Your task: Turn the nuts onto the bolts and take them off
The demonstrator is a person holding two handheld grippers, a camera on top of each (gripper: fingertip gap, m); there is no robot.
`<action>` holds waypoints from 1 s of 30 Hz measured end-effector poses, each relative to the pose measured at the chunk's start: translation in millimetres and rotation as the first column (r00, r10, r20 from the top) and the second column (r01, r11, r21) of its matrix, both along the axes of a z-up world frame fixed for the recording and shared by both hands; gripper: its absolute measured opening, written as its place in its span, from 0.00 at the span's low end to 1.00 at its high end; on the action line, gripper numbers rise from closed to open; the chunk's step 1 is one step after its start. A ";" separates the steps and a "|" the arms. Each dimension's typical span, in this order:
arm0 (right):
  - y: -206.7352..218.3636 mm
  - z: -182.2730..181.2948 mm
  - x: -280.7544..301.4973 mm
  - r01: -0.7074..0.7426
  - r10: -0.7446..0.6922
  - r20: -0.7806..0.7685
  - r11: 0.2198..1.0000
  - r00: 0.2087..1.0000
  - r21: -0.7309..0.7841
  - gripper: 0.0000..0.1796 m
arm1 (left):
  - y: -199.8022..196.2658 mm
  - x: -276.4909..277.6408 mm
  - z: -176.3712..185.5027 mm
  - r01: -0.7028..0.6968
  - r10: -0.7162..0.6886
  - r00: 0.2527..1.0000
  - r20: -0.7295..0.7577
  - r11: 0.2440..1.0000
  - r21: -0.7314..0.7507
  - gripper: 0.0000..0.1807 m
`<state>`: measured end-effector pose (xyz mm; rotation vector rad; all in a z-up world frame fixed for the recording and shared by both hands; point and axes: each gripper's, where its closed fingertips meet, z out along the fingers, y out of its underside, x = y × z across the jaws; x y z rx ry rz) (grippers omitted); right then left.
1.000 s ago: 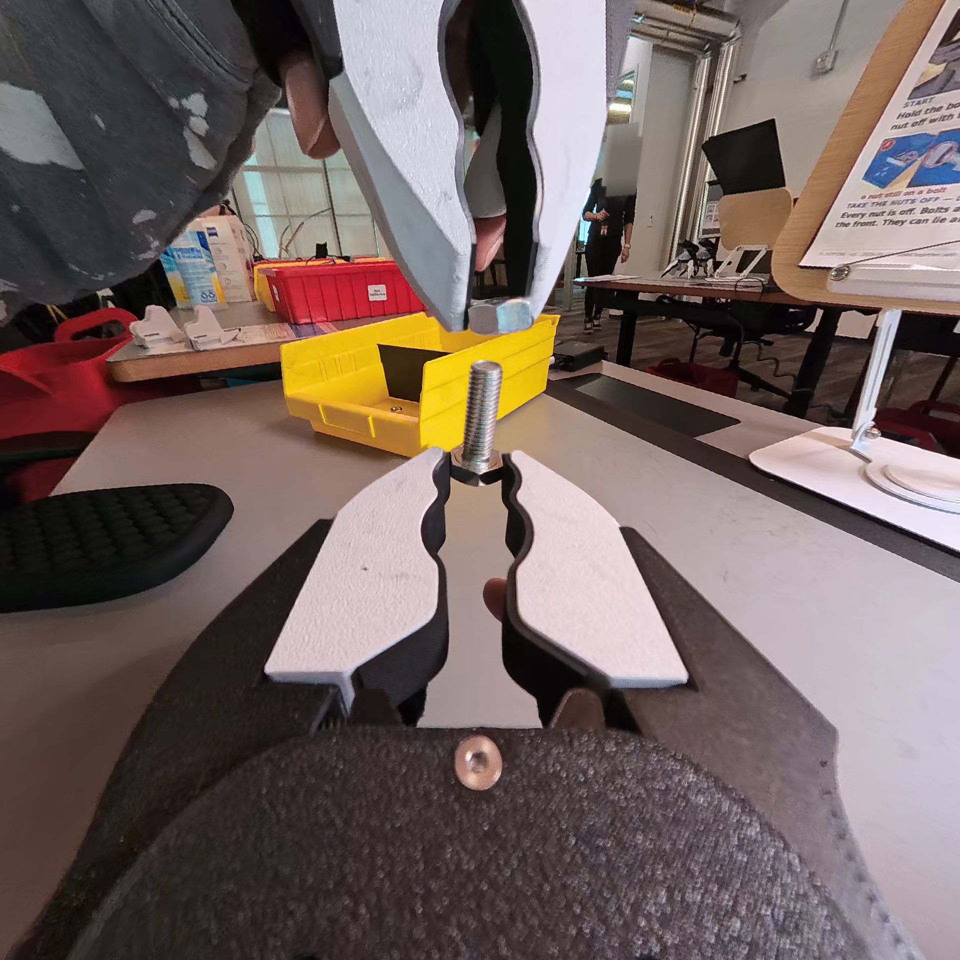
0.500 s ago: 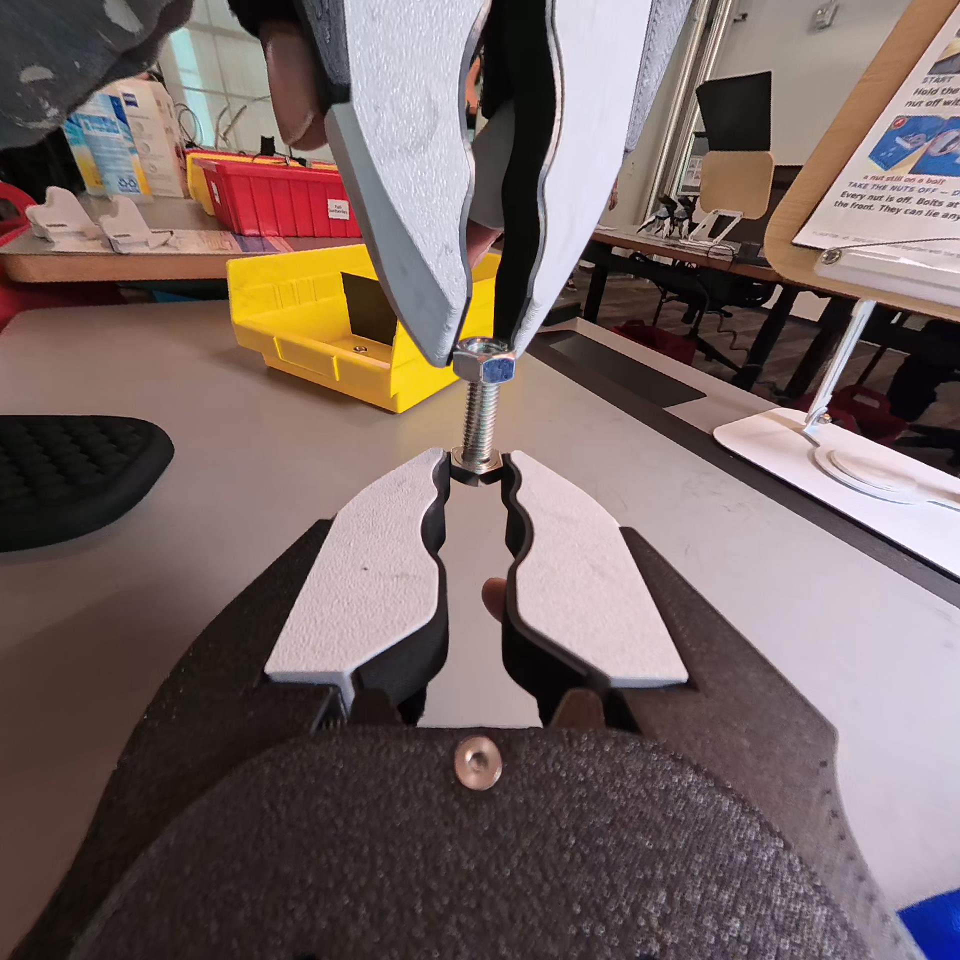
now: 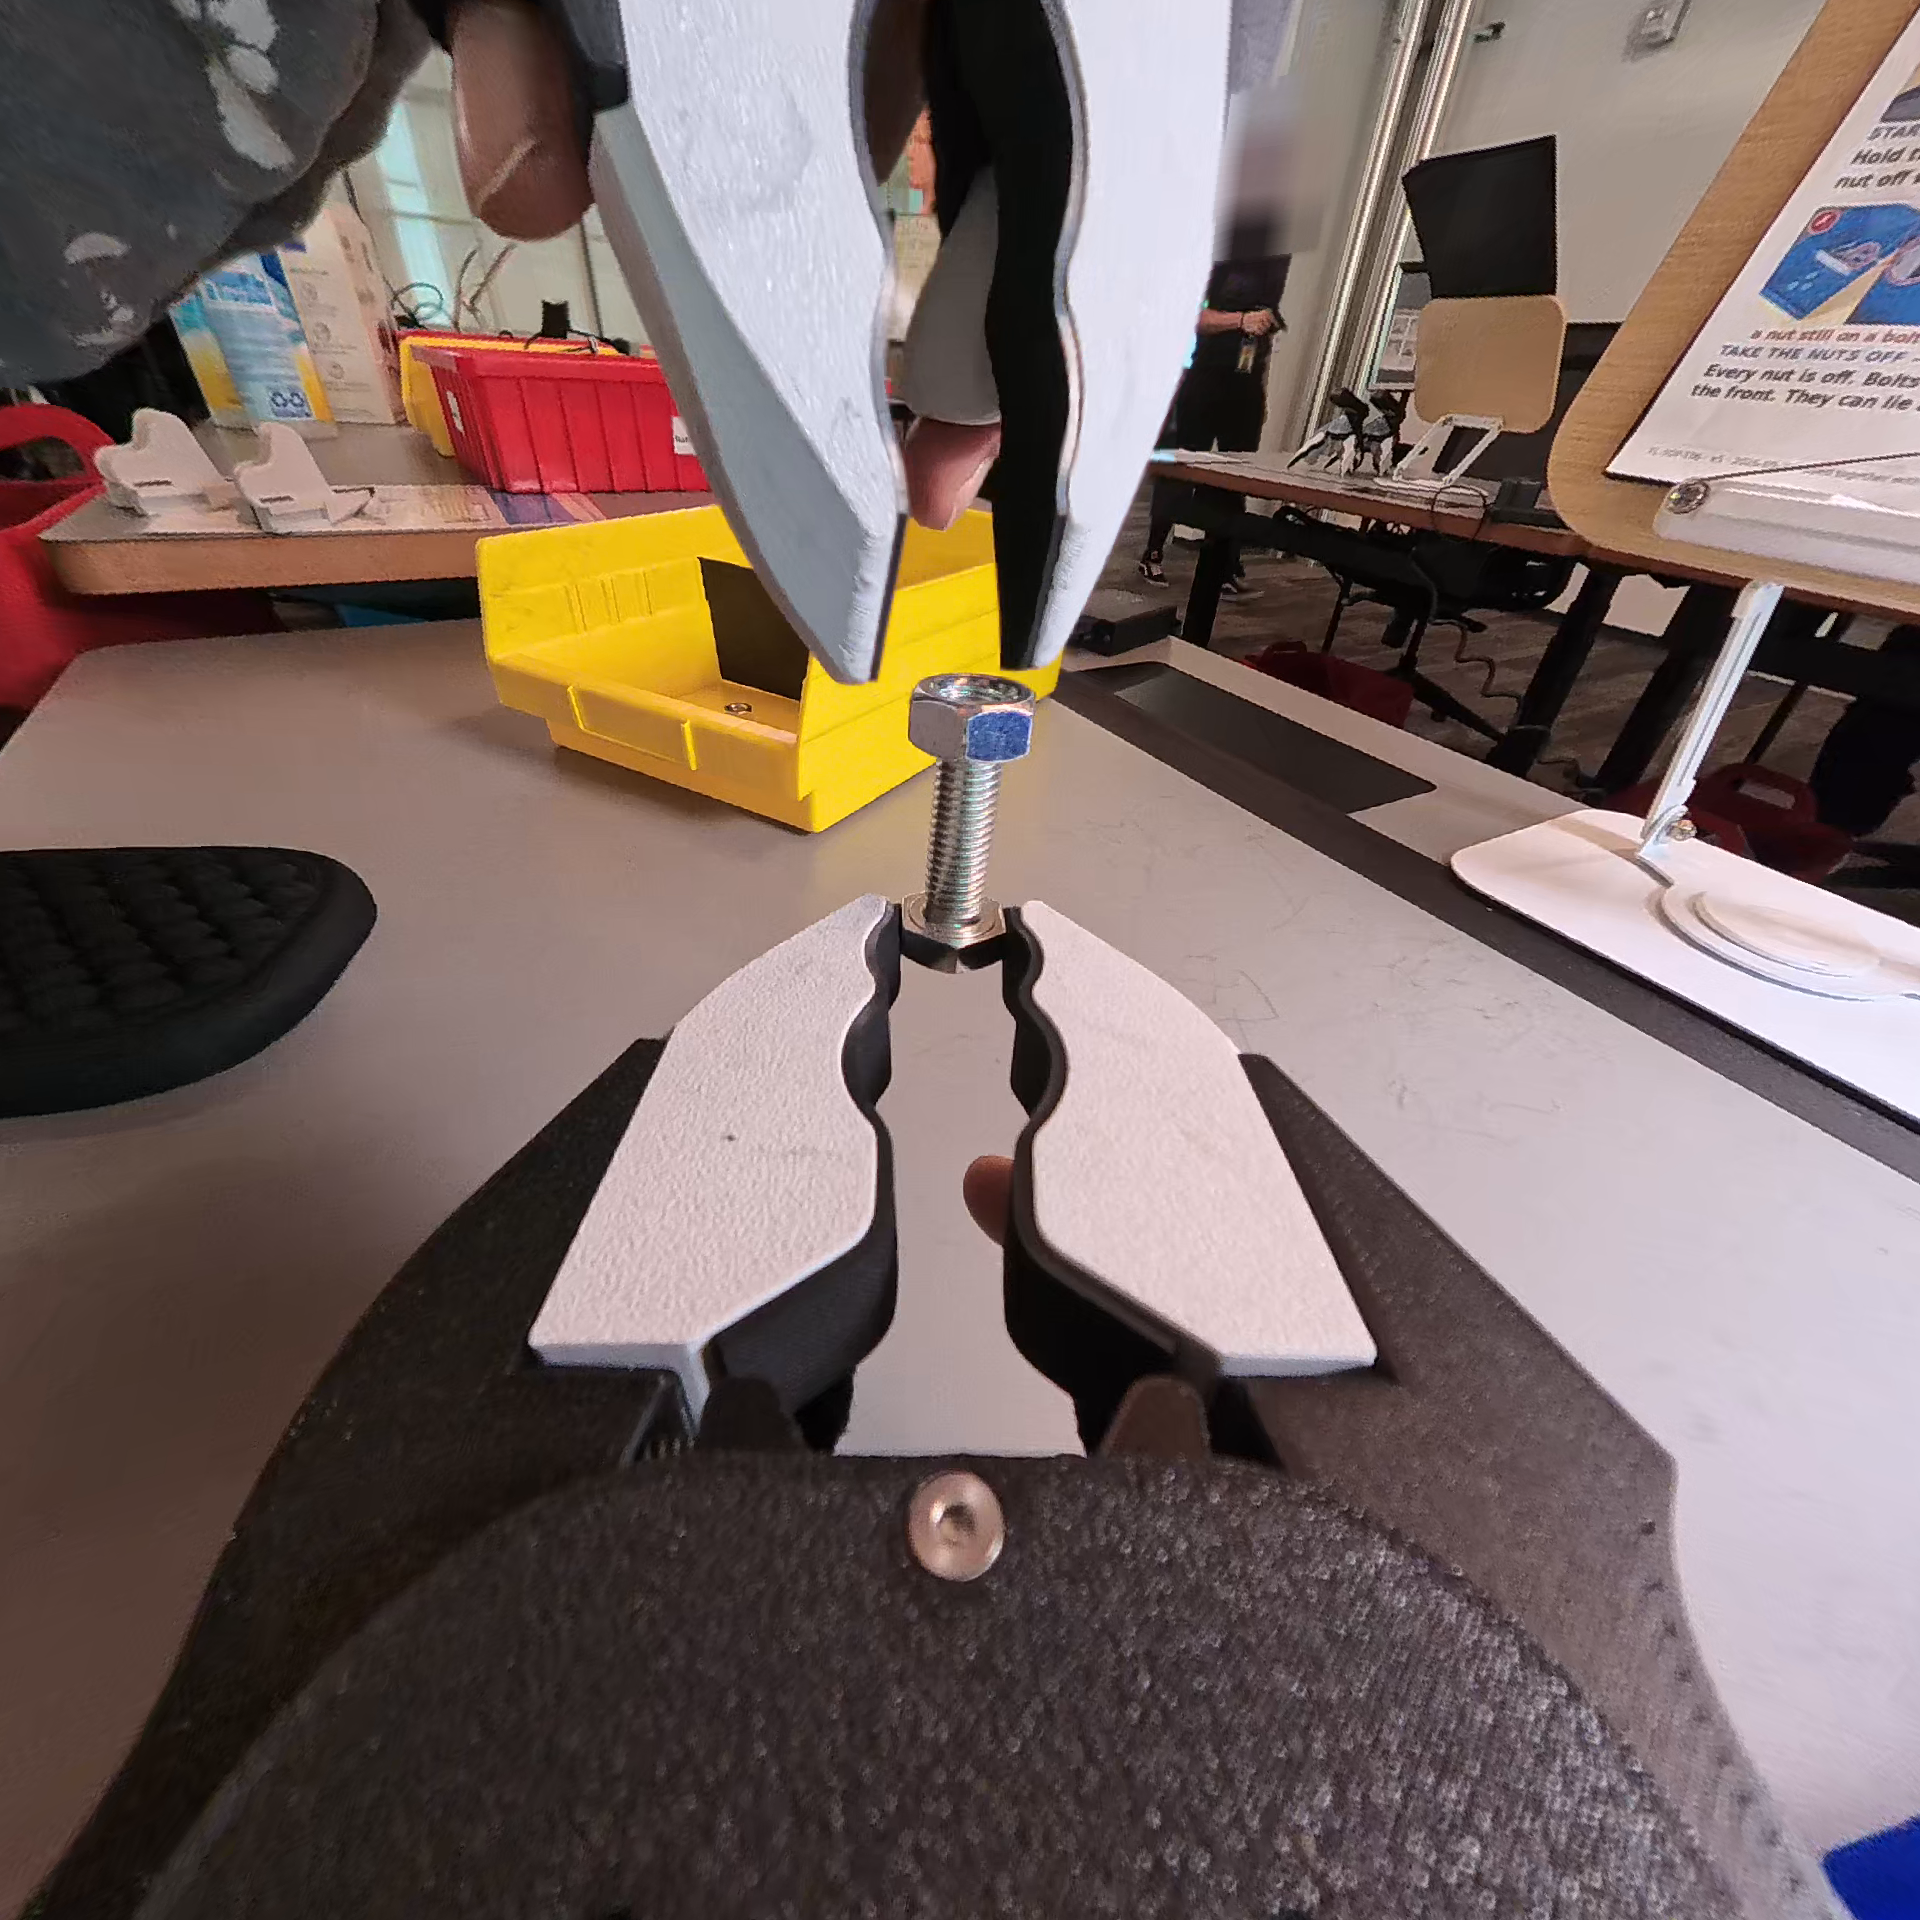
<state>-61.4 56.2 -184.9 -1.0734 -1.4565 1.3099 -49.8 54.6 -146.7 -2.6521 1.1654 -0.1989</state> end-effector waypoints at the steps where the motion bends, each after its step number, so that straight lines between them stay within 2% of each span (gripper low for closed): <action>1: 0.1 0.6 0.2 0.000 0.000 -0.003 1.000 1.000 -0.001 0.10 | -0.9 0.2 1.5 -0.005 0.004 1.000 0.020 1.000 0.020 0.13; 4: 2.6 3.8 1.2 0.009 -0.009 -0.018 1.000 1.000 -0.006 0.10 | 0.2 3.9 9.9 -0.053 0.033 0.990 0.139 0.989 0.140 0.15; 6: 5.4 7.0 2.0 0.020 -0.020 -0.031 1.000 0.999 -0.009 0.10 | 4.3 4.9 16.0 -0.110 0.043 0.971 0.237 0.954 0.277 0.16; 10: 12.9 15.7 4.0 0.046 -0.047 -0.058 0.999 0.997 -0.022 0.10 | 13.4 4.0 30.2 -0.331 0.038 0.852 0.522 0.811 0.482 0.16; 14: 20.5 25.5 6.8 0.075 -0.077 -0.076 0.997 0.994 -0.030 0.10 | 20.7 5.4 33.4 -0.466 -0.021 0.748 0.663 0.695 0.548 0.17; 17: 24.6 30.5 8.7 0.089 -0.091 -0.087 0.996 0.992 -0.033 0.10 | 24.4 11.6 35.8 -0.490 -0.065 0.718 0.693 0.659 0.570 0.17; 30: 22.3 32.3 8.7 0.071 -0.076 -0.097 0.996 0.992 -0.055 0.10 | 32.7 17.5 27.9 -0.488 -0.080 0.709 0.701 0.663 0.568 0.14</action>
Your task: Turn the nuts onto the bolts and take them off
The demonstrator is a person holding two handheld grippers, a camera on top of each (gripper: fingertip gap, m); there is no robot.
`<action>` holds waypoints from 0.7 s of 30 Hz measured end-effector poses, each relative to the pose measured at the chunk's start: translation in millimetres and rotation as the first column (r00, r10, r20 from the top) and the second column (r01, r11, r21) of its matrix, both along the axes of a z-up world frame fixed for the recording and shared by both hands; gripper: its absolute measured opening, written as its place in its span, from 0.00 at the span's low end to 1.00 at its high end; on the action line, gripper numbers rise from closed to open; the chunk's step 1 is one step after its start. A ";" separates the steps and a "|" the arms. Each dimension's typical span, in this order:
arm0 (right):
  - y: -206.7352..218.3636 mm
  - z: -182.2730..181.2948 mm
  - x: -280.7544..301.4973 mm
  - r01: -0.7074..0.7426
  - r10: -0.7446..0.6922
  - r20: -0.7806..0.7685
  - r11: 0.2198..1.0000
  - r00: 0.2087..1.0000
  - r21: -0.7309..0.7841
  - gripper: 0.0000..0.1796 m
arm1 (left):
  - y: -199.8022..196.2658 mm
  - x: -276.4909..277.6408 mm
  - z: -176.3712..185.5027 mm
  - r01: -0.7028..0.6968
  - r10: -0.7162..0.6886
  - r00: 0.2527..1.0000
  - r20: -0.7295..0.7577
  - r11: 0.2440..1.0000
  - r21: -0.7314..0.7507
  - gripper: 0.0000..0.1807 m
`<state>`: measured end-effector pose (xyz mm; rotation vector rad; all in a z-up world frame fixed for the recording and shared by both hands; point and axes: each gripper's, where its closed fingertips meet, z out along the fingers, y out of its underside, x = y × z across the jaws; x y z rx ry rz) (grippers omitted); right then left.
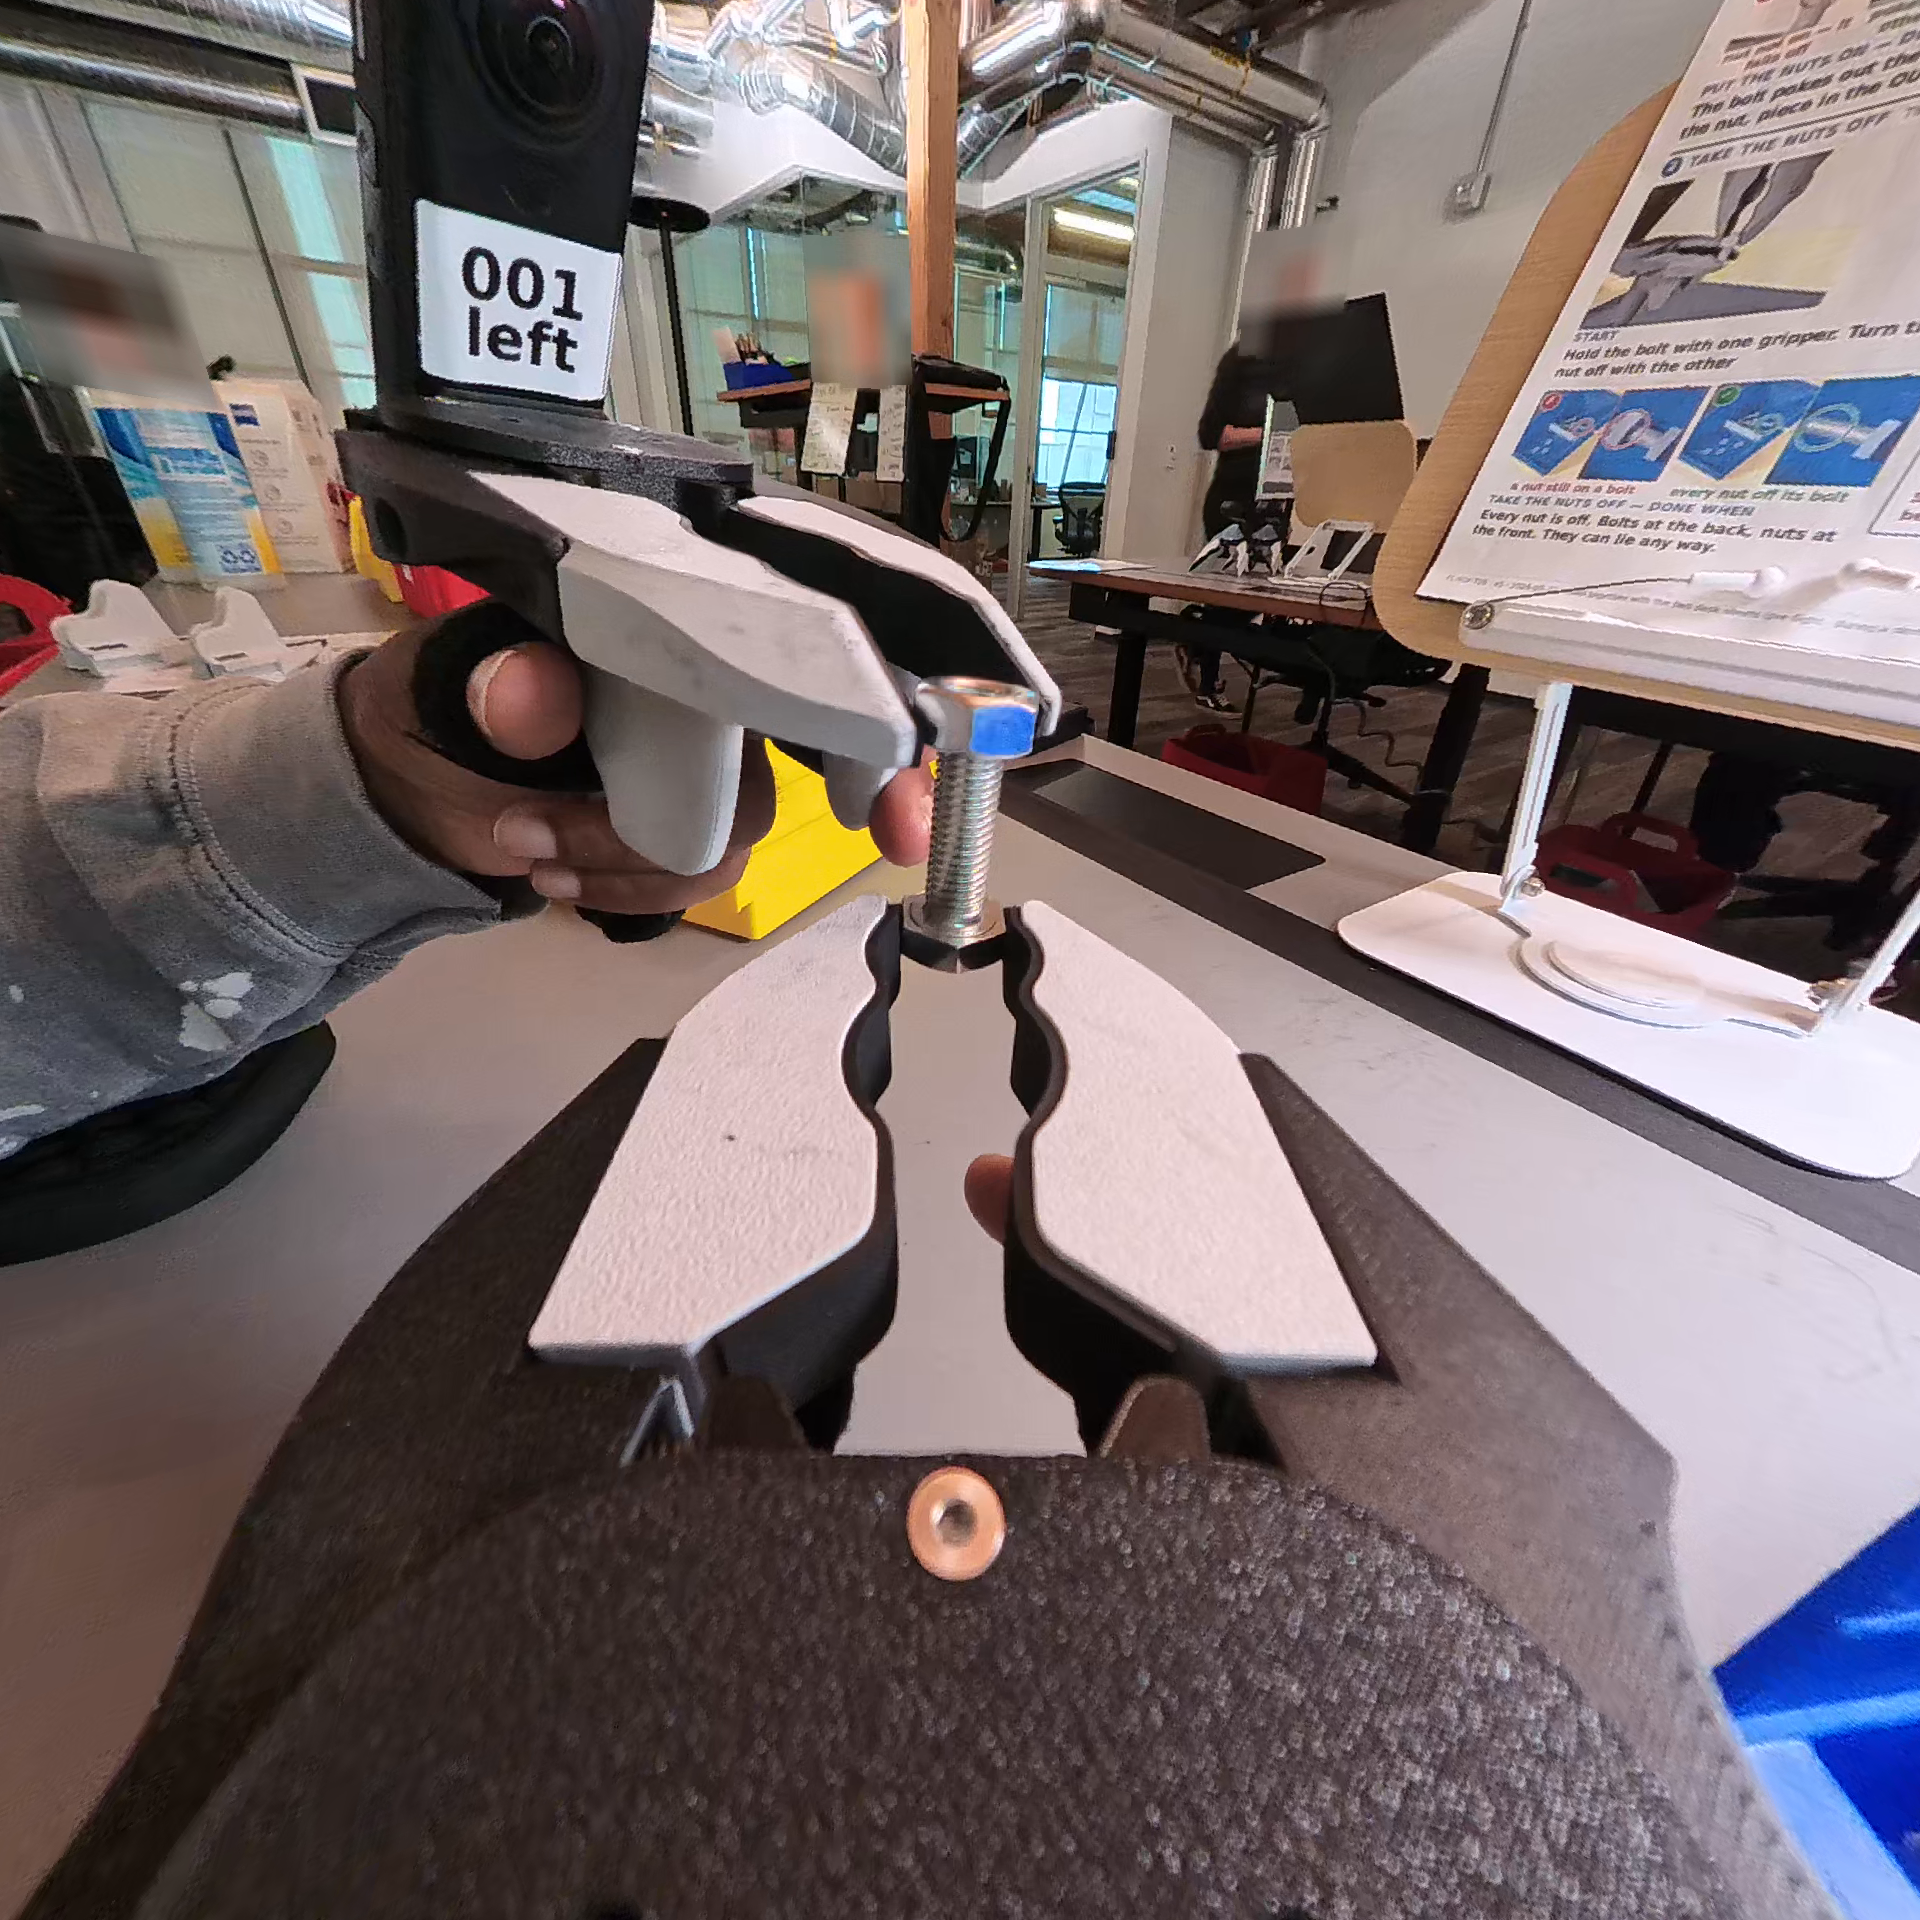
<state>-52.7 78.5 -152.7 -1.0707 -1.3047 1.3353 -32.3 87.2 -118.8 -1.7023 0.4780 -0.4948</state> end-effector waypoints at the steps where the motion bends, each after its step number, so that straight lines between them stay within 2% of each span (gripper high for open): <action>1: -0.2 -0.1 0.1 -0.003 0.003 -0.001 1.000 1.000 -0.001 0.10 | -0.3 0.0 0.3 0.002 -0.002 1.000 0.002 1.000 0.001 0.14; 17: -2.3 -2.3 -0.1 -0.008 0.008 -0.004 1.000 1.000 0.026 0.10 | -3.8 7.1 0.5 0.038 -0.038 0.999 0.016 0.999 -0.006 0.10; 21: -0.6 -5.5 -1.3 0.007 -0.008 0.015 0.999 1.000 0.046 0.10 | -3.5 7.0 -2.6 0.027 -0.027 0.999 -0.028 1.000 -0.002 0.10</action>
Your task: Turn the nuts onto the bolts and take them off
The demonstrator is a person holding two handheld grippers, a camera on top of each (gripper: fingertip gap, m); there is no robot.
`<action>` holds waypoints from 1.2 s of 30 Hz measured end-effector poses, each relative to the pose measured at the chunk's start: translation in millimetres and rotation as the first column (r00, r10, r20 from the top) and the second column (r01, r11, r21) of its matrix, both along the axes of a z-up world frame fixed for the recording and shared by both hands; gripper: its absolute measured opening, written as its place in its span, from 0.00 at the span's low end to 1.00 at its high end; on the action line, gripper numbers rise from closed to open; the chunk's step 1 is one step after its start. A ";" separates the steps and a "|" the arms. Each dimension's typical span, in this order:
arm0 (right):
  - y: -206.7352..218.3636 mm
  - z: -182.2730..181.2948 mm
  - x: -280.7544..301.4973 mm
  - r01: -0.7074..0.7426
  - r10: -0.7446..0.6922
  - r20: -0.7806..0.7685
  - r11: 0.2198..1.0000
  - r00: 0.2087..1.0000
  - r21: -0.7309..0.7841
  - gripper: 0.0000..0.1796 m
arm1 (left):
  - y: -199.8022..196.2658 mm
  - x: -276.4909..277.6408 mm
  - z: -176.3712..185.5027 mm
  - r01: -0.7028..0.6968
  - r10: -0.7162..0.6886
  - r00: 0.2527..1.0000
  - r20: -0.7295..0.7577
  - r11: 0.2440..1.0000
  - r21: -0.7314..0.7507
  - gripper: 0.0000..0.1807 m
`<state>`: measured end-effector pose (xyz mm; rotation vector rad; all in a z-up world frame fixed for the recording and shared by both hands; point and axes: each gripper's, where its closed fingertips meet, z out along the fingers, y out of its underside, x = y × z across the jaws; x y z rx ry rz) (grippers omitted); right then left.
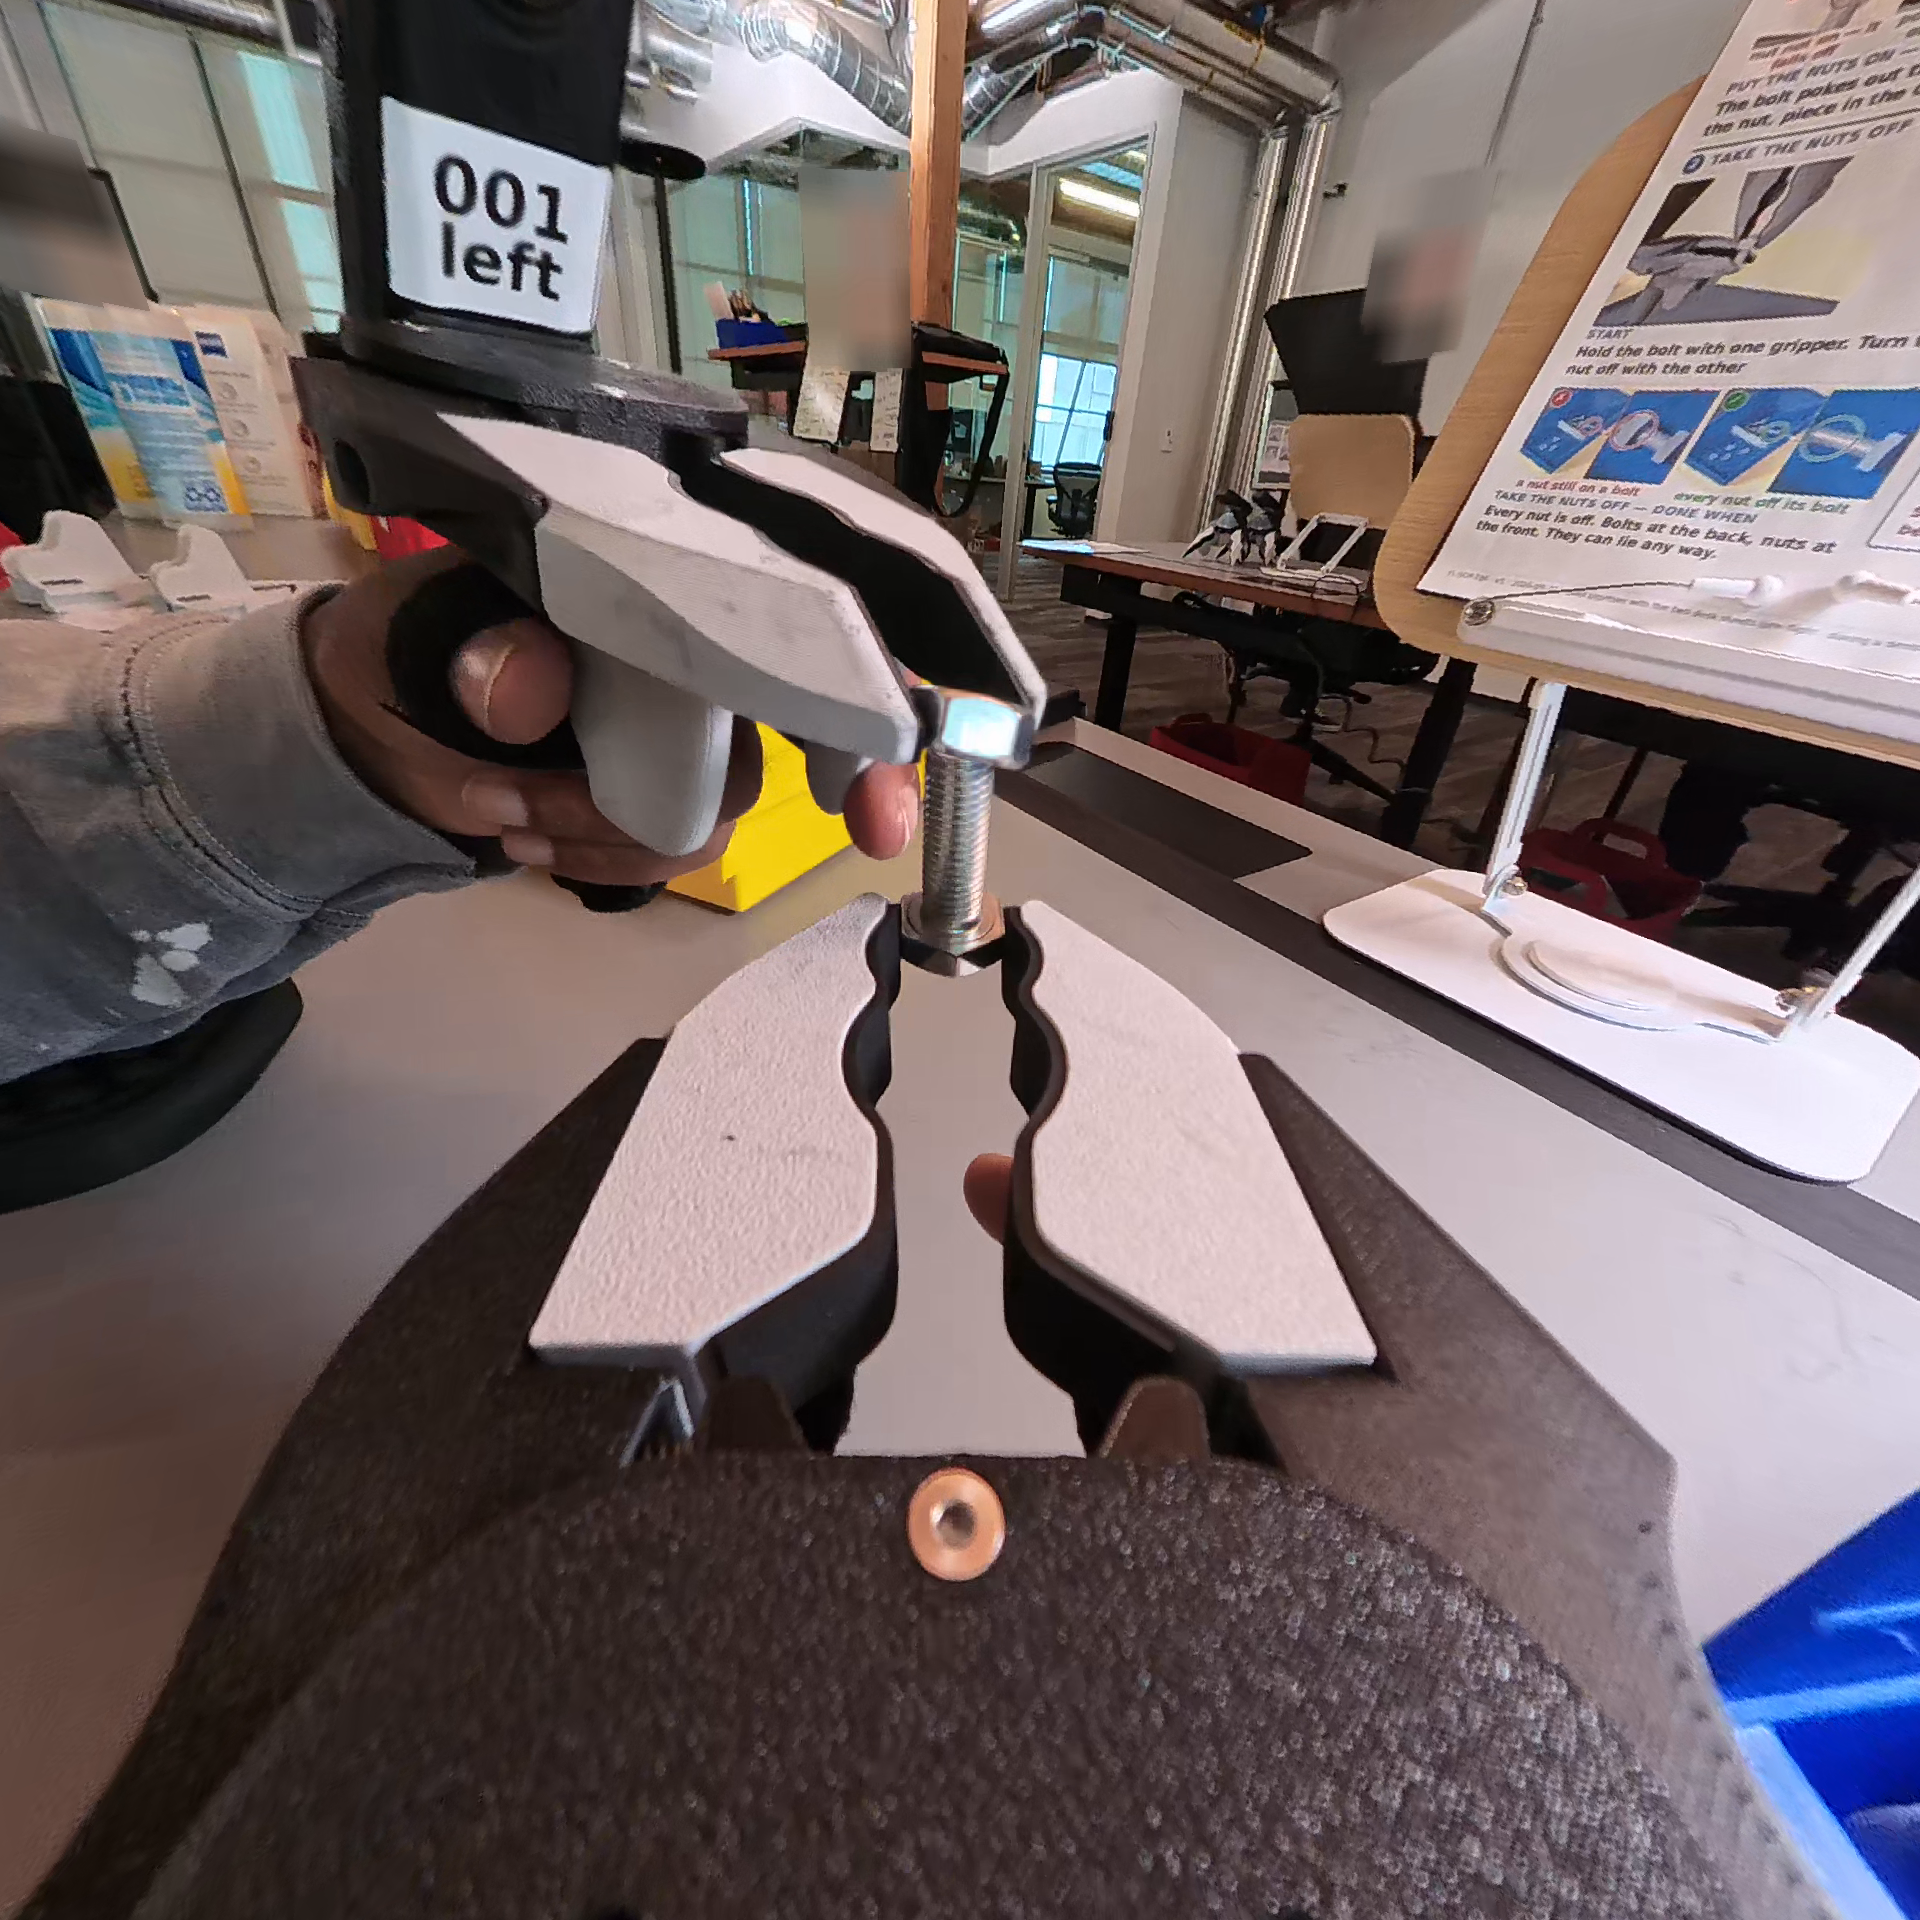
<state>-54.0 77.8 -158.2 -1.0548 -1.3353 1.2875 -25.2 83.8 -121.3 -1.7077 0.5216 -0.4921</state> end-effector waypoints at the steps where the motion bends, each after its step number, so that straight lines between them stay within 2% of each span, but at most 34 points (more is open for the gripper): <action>1: 0.5 -1.1 -0.3 0.003 -0.003 0.006 1.000 1.000 0.003 0.10 | 0.2 -0.9 -0.7 -0.008 0.008 1.000 -0.019 1.000 0.004 0.10; 11: 1.6 -24.9 -6.1 0.003 -0.007 0.167 1.000 0.986 0.022 0.10 | 1.2 -16.0 -21.0 -0.078 0.078 0.949 -0.305 0.997 0.011 0.10; 14: 0.0 -30.1 -6.9 -0.008 0.004 0.200 1.000 0.980 0.016 0.10 | -0.1 -17.6 -27.3 -0.076 0.069 0.935 -0.347 0.997 -0.006 0.10; 20: -3.5 -29.0 -6.3 -0.038 0.044 0.182 0.999 0.982 -0.038 0.10 | -1.4 -18.6 -27.0 -0.061 0.057 0.944 -0.324 0.998 -0.003 0.10; 25: -7.1 -20.5 -3.9 -0.077 0.085 0.106 0.994 0.991 -0.072 0.10 | -3.8 -16.0 -20.0 -0.030 0.030 0.973 -0.231 1.000 0.006 0.10; 36: -16.5 -7.1 2.3 -0.157 0.159 0.014 0.981 0.987 -0.114 0.10 | -11.2 -7.9 -7.7 0.051 -0.036 0.988 -0.148 0.994 0.093 0.10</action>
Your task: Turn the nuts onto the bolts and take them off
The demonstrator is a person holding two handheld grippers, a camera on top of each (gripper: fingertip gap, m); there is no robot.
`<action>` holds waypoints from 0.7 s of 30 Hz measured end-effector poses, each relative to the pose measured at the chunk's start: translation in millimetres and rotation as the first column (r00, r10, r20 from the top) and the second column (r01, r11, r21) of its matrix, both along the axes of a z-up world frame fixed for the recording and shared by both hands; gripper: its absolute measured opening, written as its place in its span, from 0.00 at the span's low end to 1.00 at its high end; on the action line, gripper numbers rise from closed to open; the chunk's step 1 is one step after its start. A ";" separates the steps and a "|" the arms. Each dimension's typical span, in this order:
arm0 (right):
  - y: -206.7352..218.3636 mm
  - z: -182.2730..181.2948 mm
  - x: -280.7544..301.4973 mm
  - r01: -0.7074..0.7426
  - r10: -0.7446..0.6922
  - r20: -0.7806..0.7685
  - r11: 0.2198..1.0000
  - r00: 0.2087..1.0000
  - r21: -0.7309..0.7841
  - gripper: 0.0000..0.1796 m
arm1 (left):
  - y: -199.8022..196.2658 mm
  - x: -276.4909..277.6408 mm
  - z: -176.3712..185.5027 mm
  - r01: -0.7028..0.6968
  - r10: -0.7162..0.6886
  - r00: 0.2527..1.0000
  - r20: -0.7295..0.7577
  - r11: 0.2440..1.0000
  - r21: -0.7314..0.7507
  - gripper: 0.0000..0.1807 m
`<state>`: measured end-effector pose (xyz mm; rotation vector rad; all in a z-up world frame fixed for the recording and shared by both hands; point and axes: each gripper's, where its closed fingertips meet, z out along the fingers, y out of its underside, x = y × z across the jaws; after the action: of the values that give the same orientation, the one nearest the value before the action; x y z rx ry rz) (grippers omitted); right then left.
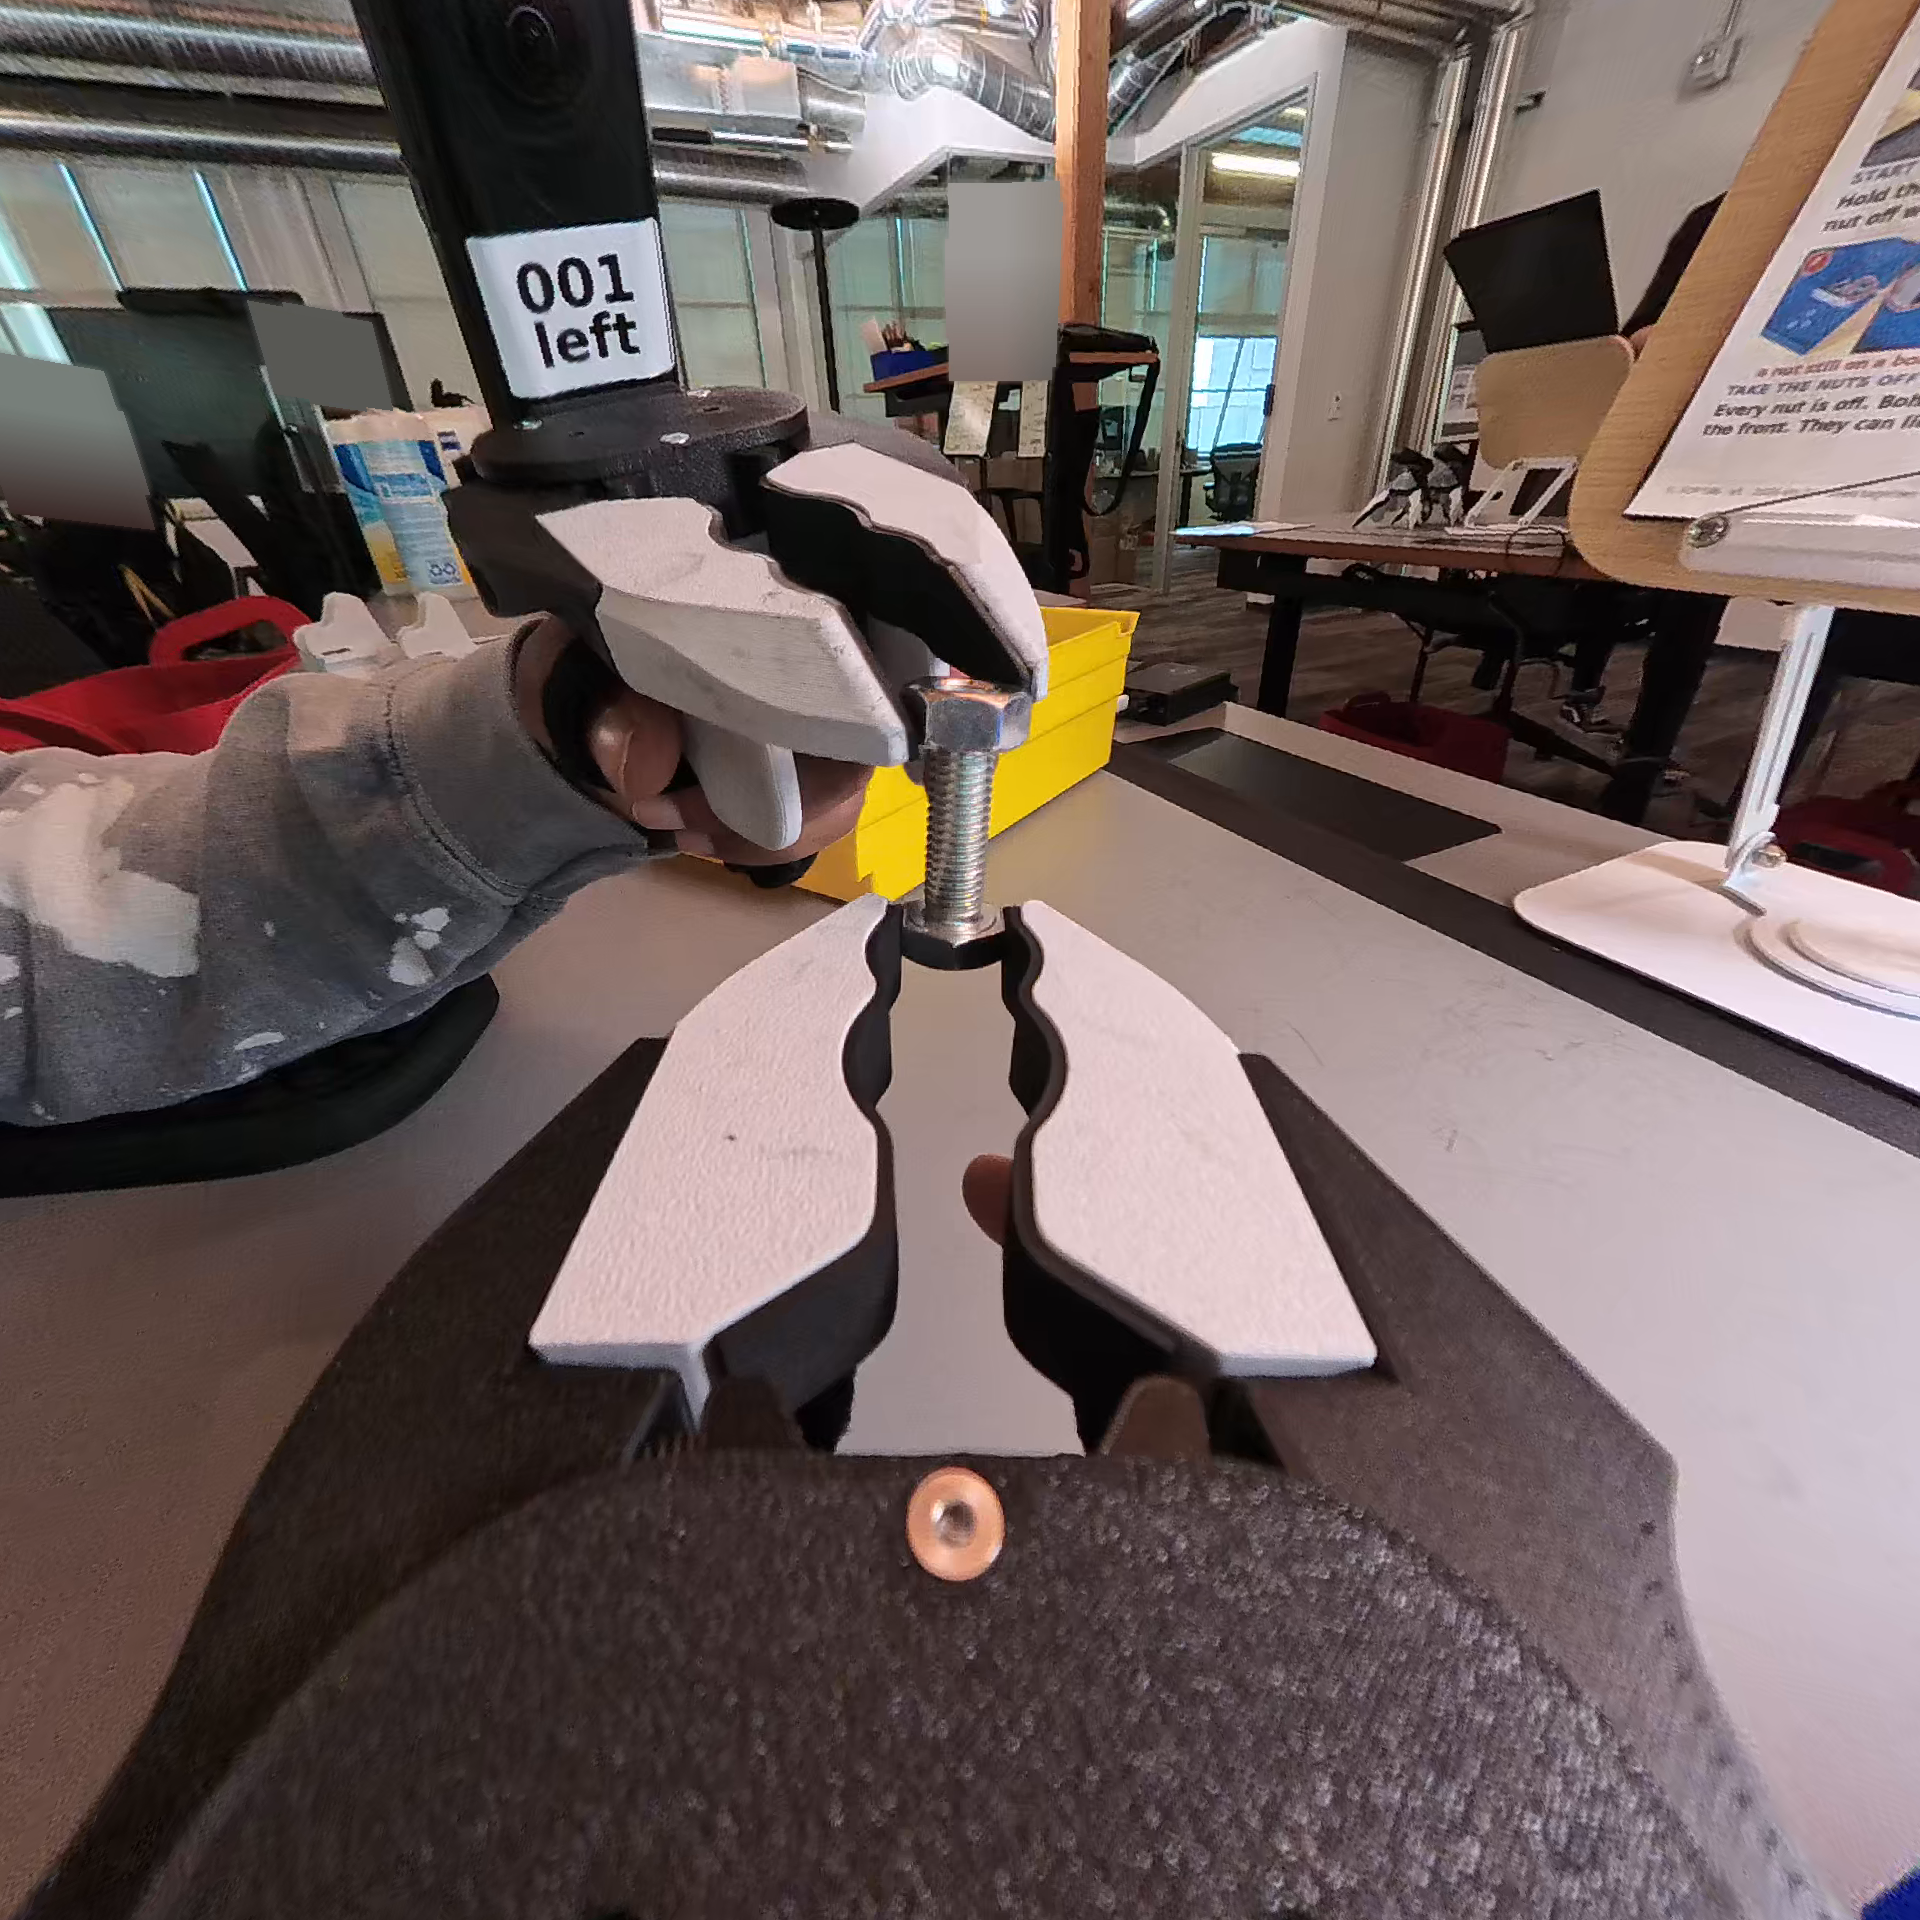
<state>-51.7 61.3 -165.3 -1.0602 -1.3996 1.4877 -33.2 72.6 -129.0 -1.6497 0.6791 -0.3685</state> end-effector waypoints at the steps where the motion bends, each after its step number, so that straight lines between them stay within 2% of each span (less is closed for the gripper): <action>1: -0.7 -0.5 -0.1 -0.003 0.003 0.002 1.000 1.000 0.002 0.10 | -0.6 0.4 -0.4 0.003 -0.003 1.000 -0.010 1.000 0.003 0.10; 14: -2.6 0.9 1.3 0.002 -0.001 -0.020 1.000 1.000 0.027 0.10 | -3.5 3.1 1.1 0.021 -0.021 1.000 -0.008 1.000 0.003 0.13; 18: -2.0 3.5 2.5 0.009 -0.007 -0.038 0.999 0.999 0.035 0.10 | -6.5 3.1 6.5 0.061 -0.058 0.993 0.101 0.998 -0.025 0.16; 21: 0.4 5.7 3.1 0.027 -0.025 -0.050 0.999 0.998 0.044 0.10 | -5.3 3.0 10.1 0.094 -0.079 0.962 0.261 0.995 -0.044 0.17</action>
<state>-48.6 61.7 -159.6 -1.0037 -1.3732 1.4475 -30.2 67.3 -118.9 -1.5910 0.5479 -0.6596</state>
